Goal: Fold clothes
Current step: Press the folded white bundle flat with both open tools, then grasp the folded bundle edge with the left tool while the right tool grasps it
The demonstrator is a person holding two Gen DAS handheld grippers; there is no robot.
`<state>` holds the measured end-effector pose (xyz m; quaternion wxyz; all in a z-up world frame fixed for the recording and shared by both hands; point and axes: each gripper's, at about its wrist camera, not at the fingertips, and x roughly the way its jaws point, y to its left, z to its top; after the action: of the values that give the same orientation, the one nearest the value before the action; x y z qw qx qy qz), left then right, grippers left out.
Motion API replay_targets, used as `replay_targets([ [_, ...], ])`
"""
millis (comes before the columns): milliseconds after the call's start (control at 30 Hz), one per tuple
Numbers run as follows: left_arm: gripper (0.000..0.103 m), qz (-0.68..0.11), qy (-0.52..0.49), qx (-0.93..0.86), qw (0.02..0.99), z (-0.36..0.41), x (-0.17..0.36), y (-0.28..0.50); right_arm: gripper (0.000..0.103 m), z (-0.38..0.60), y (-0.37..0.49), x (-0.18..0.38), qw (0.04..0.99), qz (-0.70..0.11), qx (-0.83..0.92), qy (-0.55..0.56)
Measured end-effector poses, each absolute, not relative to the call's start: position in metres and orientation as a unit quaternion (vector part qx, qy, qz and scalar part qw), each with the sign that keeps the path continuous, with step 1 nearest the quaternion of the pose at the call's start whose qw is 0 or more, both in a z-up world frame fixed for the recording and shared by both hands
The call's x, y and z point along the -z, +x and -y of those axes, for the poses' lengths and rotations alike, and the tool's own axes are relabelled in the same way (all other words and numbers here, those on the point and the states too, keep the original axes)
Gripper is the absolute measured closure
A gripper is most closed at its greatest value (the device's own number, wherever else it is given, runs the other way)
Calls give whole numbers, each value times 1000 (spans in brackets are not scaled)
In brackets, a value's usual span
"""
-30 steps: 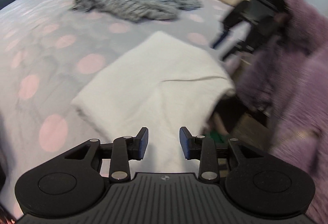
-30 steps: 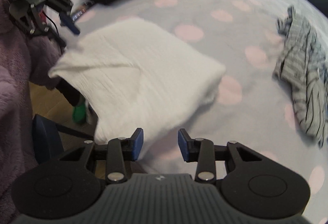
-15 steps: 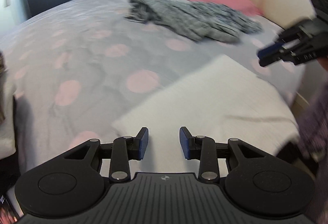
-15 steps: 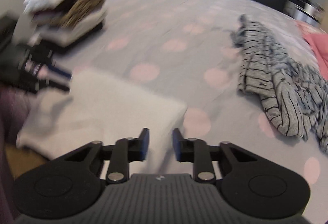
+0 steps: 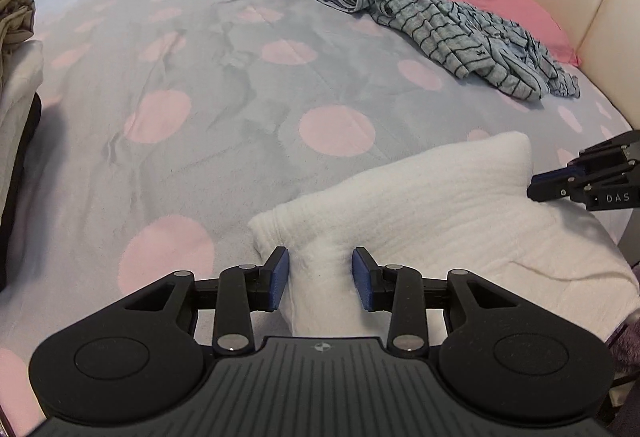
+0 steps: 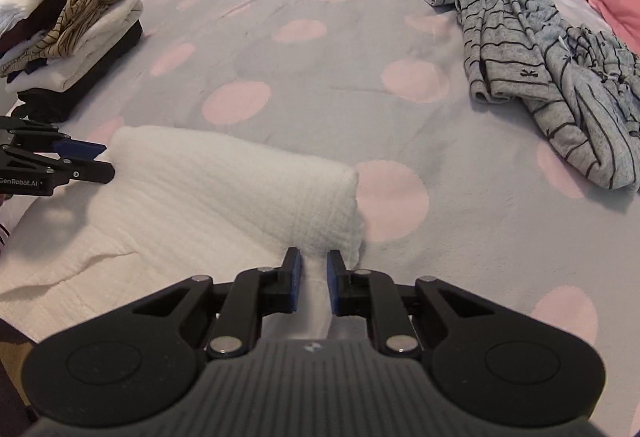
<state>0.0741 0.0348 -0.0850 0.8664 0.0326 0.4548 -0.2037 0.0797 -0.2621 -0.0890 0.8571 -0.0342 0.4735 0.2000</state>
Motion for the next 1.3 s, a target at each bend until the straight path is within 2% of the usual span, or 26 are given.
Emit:
replay_targets([
  [100,69,-441,27,197,876,-37,77,68,84,264,78,84,858,-473,-196,-25],
  [167,67,-431,17,183,883,-40,71,63,67,270,77,79,863,-469,-189,-13],
  [233,62,-429,2,170,887,-45,67,60,63,278,75,74,869,-463,-174,6],
  [300,59,-435,-18,160,886,-51,65,59,54,286,73,71,872,-465,-152,26],
  [367,57,-446,-46,149,881,-58,65,58,52,293,72,71,869,-474,-136,49],
  [467,49,-475,-104,132,864,-71,70,58,52,297,71,71,853,-494,-149,77],
  [533,48,-494,-131,128,850,-77,76,57,51,295,70,72,847,-504,-152,79],
  [633,47,-508,-137,128,841,-78,82,56,32,291,69,76,835,-522,-155,76],
  [733,44,-524,-137,141,829,-75,91,57,23,288,70,83,821,-541,-163,80],
  [767,42,-534,-136,145,822,-72,95,58,22,288,71,86,816,-548,-167,84],
  [833,32,-557,-135,145,806,-68,105,60,20,287,73,93,802,-561,-178,102],
  [967,23,-566,-138,150,799,-65,115,62,15,285,76,111,777,-588,-185,128],
  [1000,18,-565,-139,154,798,-64,116,62,14,285,76,117,768,-597,-187,138],
  [1067,8,-564,-142,165,797,-62,119,62,5,284,76,127,762,-601,-191,149],
  [1100,0,-562,-140,176,796,-59,121,61,2,283,77,129,759,-602,-196,152],
  [1200,0,-560,-98,183,802,-47,123,57,0,279,79,132,757,-605,-198,148],
  [1300,0,-556,-102,175,806,-46,124,56,0,278,80,133,756,-606,-196,151],
])
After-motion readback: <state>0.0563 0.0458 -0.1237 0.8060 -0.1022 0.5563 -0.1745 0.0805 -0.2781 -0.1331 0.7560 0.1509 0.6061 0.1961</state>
